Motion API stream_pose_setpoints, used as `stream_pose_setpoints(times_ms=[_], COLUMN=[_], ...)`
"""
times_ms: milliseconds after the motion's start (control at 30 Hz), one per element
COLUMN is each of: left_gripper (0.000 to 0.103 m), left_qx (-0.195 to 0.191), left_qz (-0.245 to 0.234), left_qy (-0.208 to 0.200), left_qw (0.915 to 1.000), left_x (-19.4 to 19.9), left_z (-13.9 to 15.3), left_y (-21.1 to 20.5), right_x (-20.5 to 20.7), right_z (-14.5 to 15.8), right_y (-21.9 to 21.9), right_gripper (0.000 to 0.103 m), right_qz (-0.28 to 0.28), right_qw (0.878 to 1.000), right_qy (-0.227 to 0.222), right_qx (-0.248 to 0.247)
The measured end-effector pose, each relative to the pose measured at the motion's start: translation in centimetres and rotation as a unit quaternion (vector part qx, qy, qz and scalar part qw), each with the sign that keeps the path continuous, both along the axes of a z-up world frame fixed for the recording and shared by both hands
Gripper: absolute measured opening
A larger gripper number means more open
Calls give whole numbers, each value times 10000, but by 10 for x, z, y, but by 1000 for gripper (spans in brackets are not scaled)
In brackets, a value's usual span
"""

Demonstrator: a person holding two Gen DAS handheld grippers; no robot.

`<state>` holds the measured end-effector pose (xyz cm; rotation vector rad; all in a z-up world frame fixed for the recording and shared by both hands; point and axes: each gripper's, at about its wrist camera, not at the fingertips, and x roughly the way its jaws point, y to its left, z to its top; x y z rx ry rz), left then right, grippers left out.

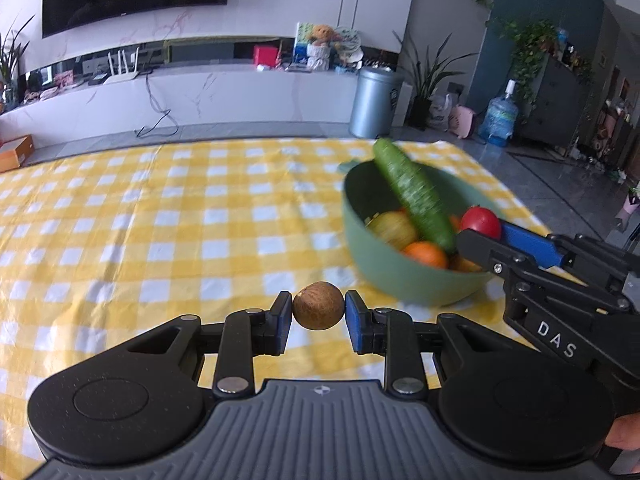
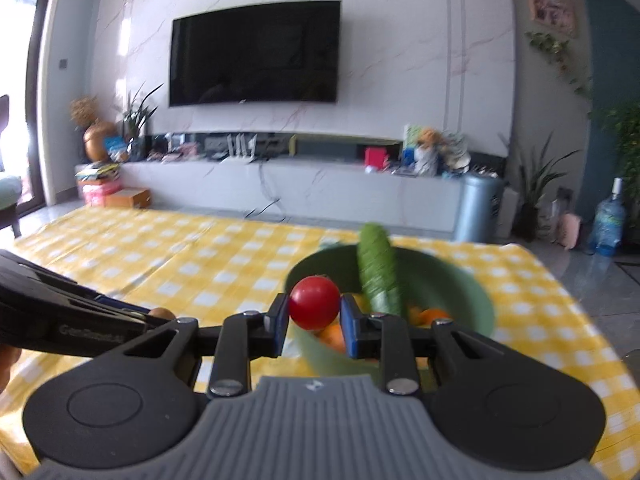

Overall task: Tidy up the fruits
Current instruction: 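Lift the longan and cherry tomato and carry both over the colander, then open both tools to release the longan and tomato into the colander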

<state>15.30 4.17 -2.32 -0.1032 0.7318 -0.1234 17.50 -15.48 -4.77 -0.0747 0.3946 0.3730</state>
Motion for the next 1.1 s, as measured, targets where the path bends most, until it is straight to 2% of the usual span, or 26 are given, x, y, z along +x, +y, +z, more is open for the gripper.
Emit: stream_pose_setpoints(times_ms=[133,333,467,733,1100], left_gripper=[32,32,32,32,32], left_qx=[27,77,28,123,207], left_qz=[-104,-260,-360,-456,-493], left_qy=[-207,-322,-308,-125,311], left_qw=[9997,9991,9989,9988,9981], left_x=[5,24,41,69,86], left_z=[15,28,30,15,-10], left_y=[-17,-44,-62,-82,-89], right_x=[3,20,35,58,75], right_z=[10,18,16,-3,-17], right_y=[-14,-40,-61,-66,-59], right_gripper=[24,24,24,24,24], right_qz=[-269,-513,-750,-753,-756], right_qw=[9994,9985,9971,9968,9951], right_qy=[-203,-164,-89,273,620], right_qx=[-39,-128,39,76,-134])
